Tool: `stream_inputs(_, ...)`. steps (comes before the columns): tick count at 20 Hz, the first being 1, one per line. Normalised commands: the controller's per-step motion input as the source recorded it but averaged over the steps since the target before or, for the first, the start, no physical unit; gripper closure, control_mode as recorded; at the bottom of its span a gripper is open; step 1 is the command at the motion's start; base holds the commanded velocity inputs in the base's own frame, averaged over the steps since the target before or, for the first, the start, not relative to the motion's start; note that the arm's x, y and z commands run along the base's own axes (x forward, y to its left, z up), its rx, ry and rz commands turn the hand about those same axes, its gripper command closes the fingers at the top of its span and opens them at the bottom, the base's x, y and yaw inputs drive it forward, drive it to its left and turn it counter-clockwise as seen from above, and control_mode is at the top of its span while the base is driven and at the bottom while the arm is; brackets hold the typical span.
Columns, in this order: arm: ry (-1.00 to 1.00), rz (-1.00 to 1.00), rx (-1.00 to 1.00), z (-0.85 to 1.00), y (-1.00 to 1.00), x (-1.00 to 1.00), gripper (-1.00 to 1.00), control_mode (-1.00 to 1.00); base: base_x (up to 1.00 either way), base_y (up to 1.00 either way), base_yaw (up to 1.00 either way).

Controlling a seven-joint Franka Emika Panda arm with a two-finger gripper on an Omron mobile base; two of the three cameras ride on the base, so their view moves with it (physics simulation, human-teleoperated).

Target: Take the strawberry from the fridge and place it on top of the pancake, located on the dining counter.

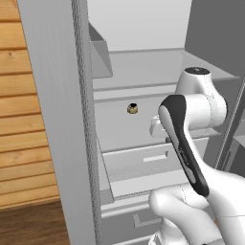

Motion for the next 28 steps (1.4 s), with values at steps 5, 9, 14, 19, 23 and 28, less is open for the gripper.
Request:
stream_inputs(5,-0.3,0.25,0.0,0.0,-0.04,-0.71,1.0,-1.0,0.0,0.0,0.0)
stream_inputs(9,-0.3,0.15,0.0,0.43,-0.03,-0.06,1.0,-1.0,0.0,0.0,0.0)
stream_inputs(14,-0.03,0.07,0.0,0.17,0.0,-0.05,1.0,-1.0,0.0,0.0,0.0)
stream_inputs(19,0.2,-0.2,0.0,0.0,0.0,-0.15,1.0,-1.0,0.0,0.0,0.0)
stream_inputs(23,0.15,-0.34,0.0,-0.05,-0.04,-0.31,1.0,-1.0,0.0,0.0,0.0)
stream_inputs(28,0.0,-0.2,0.0,-0.09,-0.33,-0.11,1.0,-1.0,0.0,0.0,0.0)
